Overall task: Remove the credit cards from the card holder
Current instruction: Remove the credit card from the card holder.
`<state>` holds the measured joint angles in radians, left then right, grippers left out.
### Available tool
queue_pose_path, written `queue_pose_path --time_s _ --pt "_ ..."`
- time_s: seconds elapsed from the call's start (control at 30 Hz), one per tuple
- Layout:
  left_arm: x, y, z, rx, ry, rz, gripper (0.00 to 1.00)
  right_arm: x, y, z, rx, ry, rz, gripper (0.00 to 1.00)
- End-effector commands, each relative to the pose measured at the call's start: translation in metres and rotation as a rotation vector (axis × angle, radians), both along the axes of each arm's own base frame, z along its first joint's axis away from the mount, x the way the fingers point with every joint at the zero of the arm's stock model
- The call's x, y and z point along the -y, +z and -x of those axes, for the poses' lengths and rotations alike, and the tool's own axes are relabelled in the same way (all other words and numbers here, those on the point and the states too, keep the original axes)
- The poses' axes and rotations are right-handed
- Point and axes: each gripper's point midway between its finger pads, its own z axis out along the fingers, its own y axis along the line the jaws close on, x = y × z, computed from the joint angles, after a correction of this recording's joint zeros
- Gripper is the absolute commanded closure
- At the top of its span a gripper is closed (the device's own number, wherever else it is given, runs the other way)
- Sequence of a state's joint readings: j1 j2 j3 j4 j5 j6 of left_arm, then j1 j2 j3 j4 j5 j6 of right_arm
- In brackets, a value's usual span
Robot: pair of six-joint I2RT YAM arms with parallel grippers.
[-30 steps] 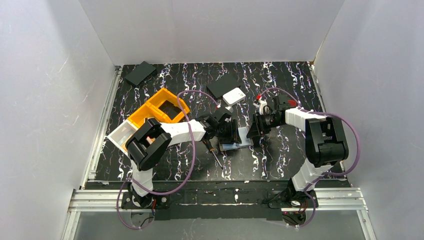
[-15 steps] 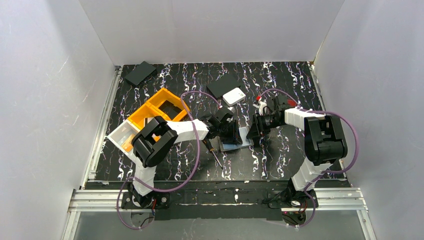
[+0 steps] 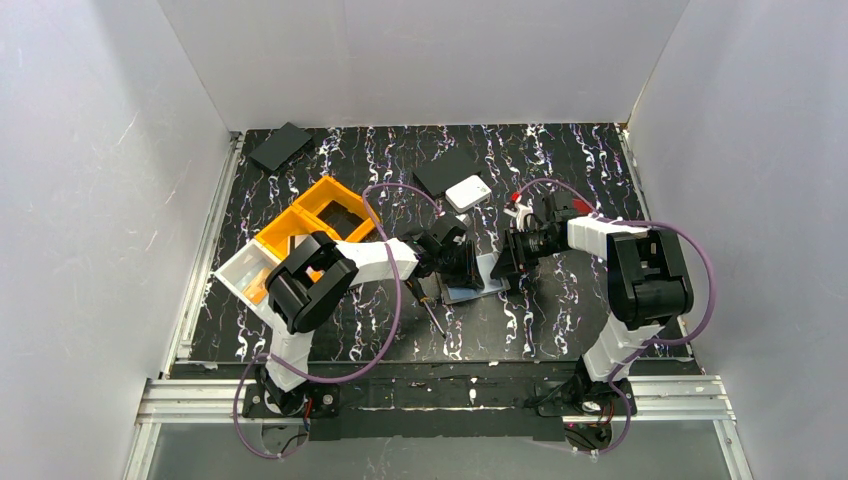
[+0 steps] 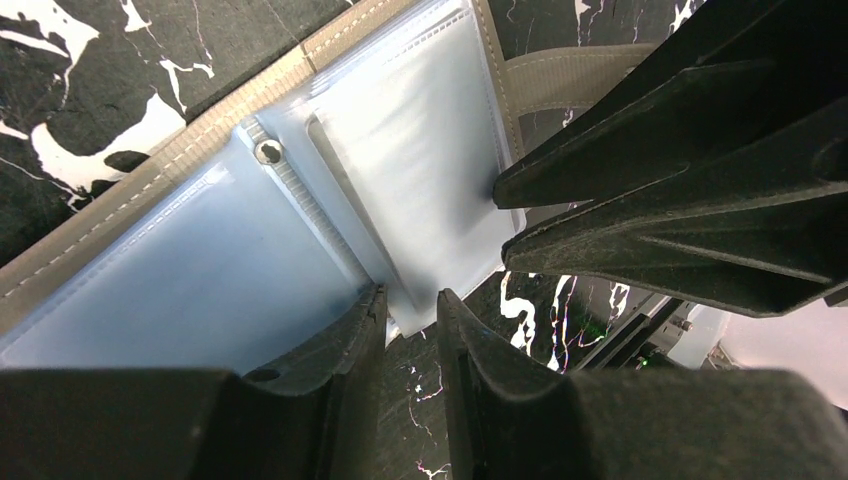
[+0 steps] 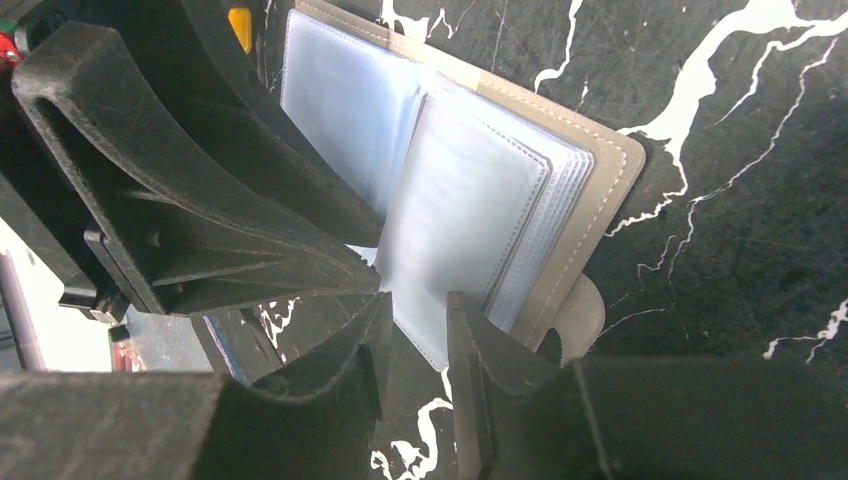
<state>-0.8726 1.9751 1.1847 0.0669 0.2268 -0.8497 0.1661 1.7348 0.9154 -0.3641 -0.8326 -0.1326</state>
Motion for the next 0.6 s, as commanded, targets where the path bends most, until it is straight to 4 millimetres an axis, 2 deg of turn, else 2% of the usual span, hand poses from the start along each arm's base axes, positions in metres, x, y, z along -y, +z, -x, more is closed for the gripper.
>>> queue_pose_path --time_s 0.0,0.17,0.3,0.57 --pt "-0.006 -0.009 0.001 -0.017 0.003 -0.027 0.76 0.003 -0.003 -0.012 0.029 -0.021 0.049 0.64" --pt "-0.007 -0.011 0.001 -0.020 0.005 -0.032 0.76 0.008 -0.001 -0.017 0.072 -0.037 0.087 0.63" --pt "-0.009 -0.015 0.001 -0.027 0.007 -0.039 0.82 0.010 0.003 -0.019 0.101 -0.042 0.099 0.62" --pt "-0.012 -0.019 0.000 -0.038 0.013 -0.044 0.85 0.012 0.004 -0.020 0.110 -0.043 0.106 0.60"
